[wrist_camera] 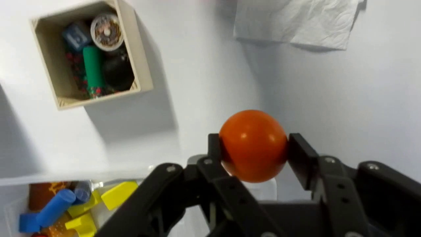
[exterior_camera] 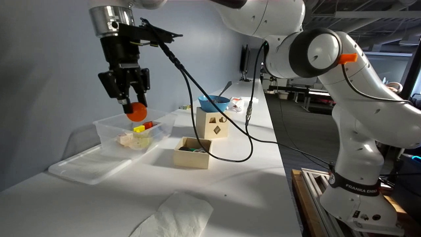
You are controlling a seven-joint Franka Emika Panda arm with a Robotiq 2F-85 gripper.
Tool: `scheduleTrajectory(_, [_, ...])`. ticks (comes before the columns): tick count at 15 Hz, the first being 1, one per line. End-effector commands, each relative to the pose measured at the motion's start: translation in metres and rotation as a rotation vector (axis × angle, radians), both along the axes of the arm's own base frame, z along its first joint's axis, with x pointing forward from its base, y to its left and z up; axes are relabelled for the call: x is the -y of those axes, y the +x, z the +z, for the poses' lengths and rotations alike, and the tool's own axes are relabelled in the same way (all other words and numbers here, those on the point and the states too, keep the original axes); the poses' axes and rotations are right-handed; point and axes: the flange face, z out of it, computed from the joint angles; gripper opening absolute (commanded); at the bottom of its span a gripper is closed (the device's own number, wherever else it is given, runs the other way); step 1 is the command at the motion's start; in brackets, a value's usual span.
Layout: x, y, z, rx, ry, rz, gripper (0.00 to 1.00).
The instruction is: Pick up the white and orange object and put them in the box
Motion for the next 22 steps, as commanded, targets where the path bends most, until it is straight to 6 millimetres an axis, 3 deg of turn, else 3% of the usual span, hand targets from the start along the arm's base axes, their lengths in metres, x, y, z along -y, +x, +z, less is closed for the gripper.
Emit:
scheduleTrajectory(1, [-0.009,-0.013,-0.009,-0.07,-0.035,-0.164,0.29])
scheduleTrajectory(4, [-0.005,-0.002,-0.021,-0.071,0.007,-0.293,0.29])
scheduleTrajectory(5, [-0.01,-0.008,-0.017,-0.062,-0.033,-0.217,0.54])
scheduleTrajectory(9, [-0.001,-0.001,-0.026,-0.07,-0.026,-0.269,0.54])
scheduleTrajectory(18, [-0.003,-0.001,-0.026,-0.07,-0.024,-0.272,0.54])
scheduleTrajectory(19, [-0.002,-0.001,-0.025,-0.069,-0.022,-0.273,0.29])
scheduleTrajectory(22, [0.009,0.0,-0.024,-0.066,-0.014,-0.264,0.29])
